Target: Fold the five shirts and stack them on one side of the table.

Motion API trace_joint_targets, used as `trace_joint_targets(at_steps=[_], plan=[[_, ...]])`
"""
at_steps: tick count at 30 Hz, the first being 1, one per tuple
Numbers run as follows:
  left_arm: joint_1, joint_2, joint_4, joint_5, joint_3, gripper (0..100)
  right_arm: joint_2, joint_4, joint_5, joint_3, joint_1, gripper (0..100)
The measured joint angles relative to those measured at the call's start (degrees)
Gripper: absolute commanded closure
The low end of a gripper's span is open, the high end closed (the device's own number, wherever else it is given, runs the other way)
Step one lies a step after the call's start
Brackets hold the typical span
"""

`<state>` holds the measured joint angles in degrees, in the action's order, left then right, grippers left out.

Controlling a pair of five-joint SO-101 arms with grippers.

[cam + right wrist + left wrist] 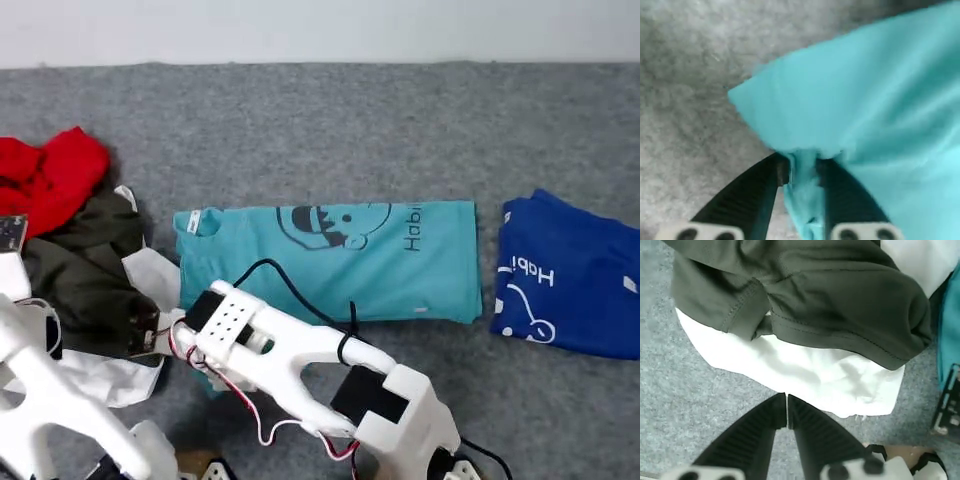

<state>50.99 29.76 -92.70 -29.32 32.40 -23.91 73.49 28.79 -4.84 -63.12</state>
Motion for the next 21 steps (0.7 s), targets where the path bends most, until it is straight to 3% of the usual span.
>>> trace_joint_targets(at_steps=[10,21], plan=[[0.0,0.0,1.85,-0.18,2.99,99,-1.41,2.99,0.18,3.16,3.25,98.8],[0.0,0.0,1.85,-0.09,2.99,99,-1.49,11.87,0.18,20.92,13.19,98.8]])
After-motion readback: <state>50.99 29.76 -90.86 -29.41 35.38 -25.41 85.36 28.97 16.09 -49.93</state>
